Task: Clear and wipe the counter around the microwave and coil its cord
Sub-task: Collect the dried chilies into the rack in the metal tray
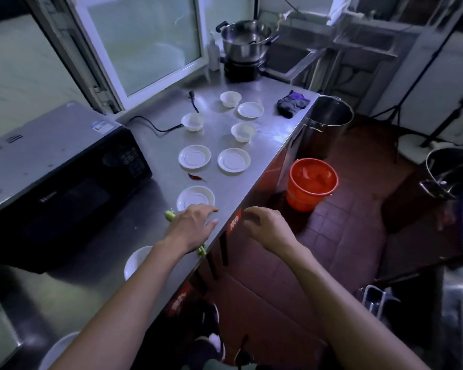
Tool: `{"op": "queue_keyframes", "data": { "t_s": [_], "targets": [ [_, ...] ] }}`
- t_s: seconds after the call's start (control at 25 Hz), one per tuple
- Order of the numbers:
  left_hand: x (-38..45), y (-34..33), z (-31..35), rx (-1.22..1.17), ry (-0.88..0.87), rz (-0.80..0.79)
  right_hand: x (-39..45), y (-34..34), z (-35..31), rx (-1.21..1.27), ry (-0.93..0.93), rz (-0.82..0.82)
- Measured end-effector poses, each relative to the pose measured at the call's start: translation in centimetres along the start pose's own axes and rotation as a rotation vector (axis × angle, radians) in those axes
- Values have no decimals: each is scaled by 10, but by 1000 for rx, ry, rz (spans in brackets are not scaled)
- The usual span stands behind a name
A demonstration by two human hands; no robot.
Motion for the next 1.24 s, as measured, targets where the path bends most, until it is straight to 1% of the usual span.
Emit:
{"op": "queue_keyframes", "data": {
  "t_s": [0.12,0.28,0.44,0.52,0.6,0.76,0.84,0.92,1.08,1.24],
  "targets": [
    [25,-7,-7,-28,3,-27,19,-3,10,-33,-15,-16],
    [70,-13,-34,-90,38,-44,74,-10,16,-77,-16,-53],
    [108,-14,-71,-159,101,-15,141,-25,12,-138,-17,-127],
    [121,-17,-93,-172,138,-30,176,-37,4,-162,-1,-195],
    [131,-16,-115,-179,178,-40,207,-47,-4,-185,14,-226],
    [139,-12,-154,-235,255,-40,248,-60,-7,-172,-55,-238],
    [141,-14,-166,-234,288,-30,266,-67,-7,-184,-46,-250],
    [140,-19,-174,-255,333,-25,281,-79,-6,-193,-33,-299],
    [134,-24,-179,-257,416,-13,313,-105,-6,-241,5,-455],
    [131,-31,-182,-314,502,-30,341,-130,-9,-308,72,-507]
  ]
}}
Point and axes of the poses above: each hand's wrist, its own x-axis towards the middle knuckle, its own y-axis out of the back of the hand, z = x × y, the point moved 7 cm from there along x, towards the middle knuckle, and after that the axes turned 9 degrees about -z, right-handed, at the moved point
